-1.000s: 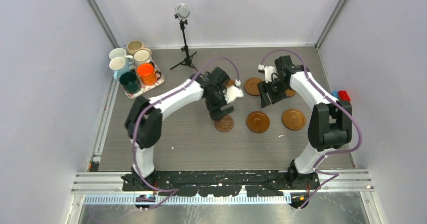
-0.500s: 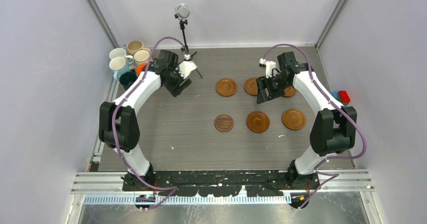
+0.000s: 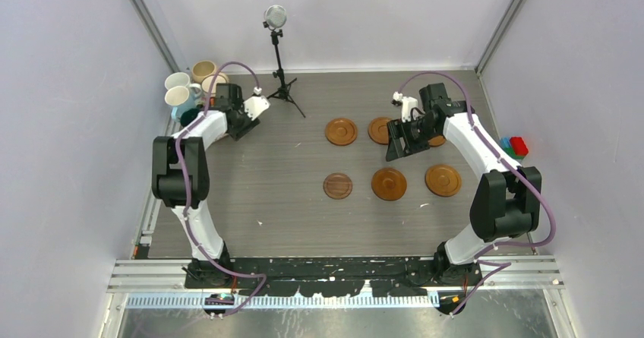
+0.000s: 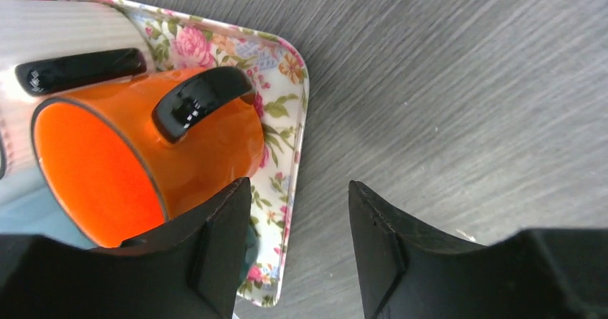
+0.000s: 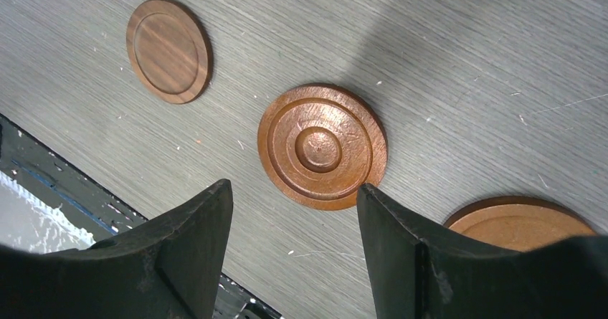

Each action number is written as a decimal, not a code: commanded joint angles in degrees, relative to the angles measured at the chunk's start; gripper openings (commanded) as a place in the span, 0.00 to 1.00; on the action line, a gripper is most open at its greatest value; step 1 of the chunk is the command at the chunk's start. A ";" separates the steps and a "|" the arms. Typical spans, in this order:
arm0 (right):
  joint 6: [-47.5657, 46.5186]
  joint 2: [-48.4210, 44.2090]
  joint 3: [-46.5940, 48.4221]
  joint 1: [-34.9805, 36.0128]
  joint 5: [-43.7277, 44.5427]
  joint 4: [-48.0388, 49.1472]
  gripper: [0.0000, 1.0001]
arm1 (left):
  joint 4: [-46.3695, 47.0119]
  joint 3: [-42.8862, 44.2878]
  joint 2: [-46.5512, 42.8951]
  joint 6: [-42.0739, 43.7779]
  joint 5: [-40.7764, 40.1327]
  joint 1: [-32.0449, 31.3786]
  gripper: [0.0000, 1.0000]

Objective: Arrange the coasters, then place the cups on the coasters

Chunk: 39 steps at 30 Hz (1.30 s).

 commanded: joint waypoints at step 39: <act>0.28 -3.37 -0.71 -0.19 2.28 1.42 0.69 | -2.07 -17.39 -6.31 0.24 1.42 -6.76 0.00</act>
